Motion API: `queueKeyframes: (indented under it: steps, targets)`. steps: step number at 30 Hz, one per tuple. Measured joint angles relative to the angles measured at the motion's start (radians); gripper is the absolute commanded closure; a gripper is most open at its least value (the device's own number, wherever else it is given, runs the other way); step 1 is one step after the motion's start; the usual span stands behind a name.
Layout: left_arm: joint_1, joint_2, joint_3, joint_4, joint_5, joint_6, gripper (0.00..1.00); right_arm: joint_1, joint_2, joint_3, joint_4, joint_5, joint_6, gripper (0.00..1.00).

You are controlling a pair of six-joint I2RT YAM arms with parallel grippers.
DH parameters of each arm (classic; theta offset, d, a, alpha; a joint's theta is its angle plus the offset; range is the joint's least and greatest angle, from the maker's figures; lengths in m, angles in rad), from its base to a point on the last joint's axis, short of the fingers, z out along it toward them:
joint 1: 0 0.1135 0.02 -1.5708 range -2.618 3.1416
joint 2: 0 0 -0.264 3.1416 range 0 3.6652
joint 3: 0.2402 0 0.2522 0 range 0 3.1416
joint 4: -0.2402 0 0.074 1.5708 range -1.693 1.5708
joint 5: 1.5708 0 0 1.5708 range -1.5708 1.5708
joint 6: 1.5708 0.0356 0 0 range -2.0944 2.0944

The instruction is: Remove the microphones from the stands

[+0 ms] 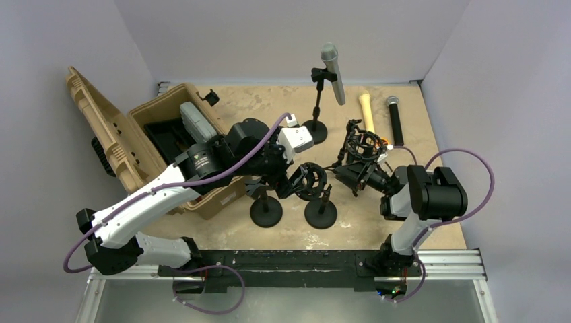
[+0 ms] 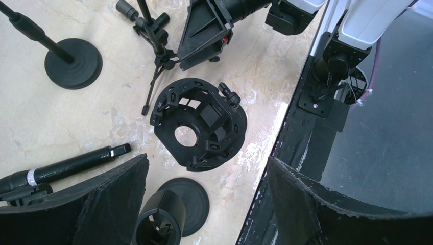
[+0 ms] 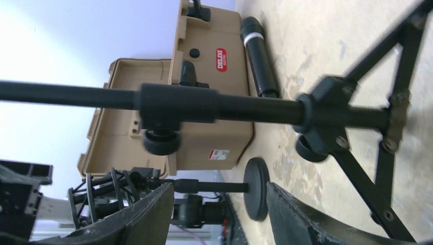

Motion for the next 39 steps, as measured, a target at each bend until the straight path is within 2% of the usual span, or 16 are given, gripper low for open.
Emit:
queueKeyframes:
  steps: [6, 12, 19, 23, 29, 39]
  targets:
    - [0.000, -0.001, -0.010, 0.000, -0.003, 0.002, 0.16, 0.000, 0.117, 0.004, 0.013, 0.017, 0.183, 0.35]
    - [0.000, -0.002, -0.012, 0.000, -0.004, 0.002, 0.16, 0.000, 0.113, 0.040, 0.014, 0.030, 0.271, 0.32]
    - [-0.001, -0.014, -0.012, 0.000, -0.008, 0.002, 0.17, 0.000, -0.100, 0.136, 0.003, 0.068, 0.116, 0.32]
    - [-0.004, -0.019, -0.012, 0.000, -0.007, 0.002, 0.16, 0.001, -0.114, 0.170, -0.003, 0.091, 0.058, 0.34]
    - [-0.005, -0.020, -0.012, 0.000, -0.008, 0.002, 0.16, 0.001, -0.066, 0.164, -0.018, 0.105, 0.049, 0.42]
    - [-0.005, -0.020, -0.012, 0.000, -0.008, 0.002, 0.16, 0.001, -0.059, 0.164, -0.072, 0.144, 0.005, 0.64]
